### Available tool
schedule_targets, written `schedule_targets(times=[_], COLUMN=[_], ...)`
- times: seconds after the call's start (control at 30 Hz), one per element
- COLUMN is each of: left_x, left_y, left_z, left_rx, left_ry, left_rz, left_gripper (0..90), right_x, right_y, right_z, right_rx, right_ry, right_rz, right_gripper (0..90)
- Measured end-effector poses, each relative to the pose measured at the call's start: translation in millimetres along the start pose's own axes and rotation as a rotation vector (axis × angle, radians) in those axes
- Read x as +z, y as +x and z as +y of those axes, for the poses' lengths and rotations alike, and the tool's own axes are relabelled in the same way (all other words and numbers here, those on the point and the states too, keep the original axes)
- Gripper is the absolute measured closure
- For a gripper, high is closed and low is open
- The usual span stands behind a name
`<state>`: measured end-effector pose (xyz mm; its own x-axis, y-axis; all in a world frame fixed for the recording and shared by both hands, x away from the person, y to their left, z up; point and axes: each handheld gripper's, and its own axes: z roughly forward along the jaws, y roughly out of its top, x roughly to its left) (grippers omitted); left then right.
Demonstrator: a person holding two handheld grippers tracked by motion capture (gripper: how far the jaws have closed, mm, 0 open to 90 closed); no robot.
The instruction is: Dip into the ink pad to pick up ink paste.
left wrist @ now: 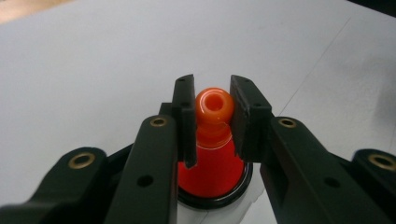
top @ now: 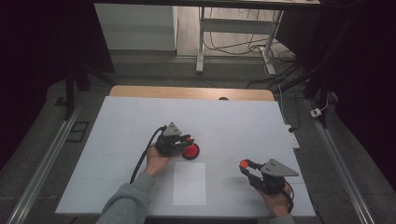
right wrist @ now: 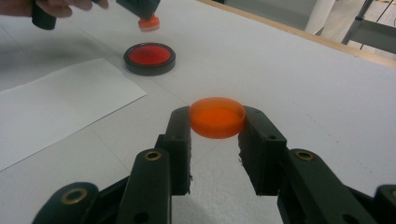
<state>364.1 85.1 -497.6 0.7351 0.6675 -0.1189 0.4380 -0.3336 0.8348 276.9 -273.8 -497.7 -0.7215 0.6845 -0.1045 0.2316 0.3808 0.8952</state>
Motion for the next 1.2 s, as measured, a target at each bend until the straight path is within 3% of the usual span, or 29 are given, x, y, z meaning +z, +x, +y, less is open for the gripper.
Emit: schedule_targets(times=[0.27,0.7,1.1,1.2], left_x=[2.9,16.9,22.4,23.0], left_y=[0.6,-0.8,-0.5,0.3], left_z=[-1.4,-5.8,-11.2,-15.8], left_rx=[0.004,0.013,0.016,0.006], left_ry=[0.061,0.118,0.141,0.122], left_rz=[-0.006,-0.016,-0.012,-0.014], left_gripper=[73.1,73.1,73.1,73.1], right_x=[0.6,1.5,1.8,1.9], right_y=[0.4,0.8,0.7,0.9], right_z=[-0.2,-0.4,-0.6,-0.6], right_rx=[-0.002,-0.003,-0.006,-0.007], right_ry=[0.003,0.005,0.005,0.006], right_rz=[0.001,0.004,0.005,0.005], right_gripper=[64.1,64.2,64.1,64.2])
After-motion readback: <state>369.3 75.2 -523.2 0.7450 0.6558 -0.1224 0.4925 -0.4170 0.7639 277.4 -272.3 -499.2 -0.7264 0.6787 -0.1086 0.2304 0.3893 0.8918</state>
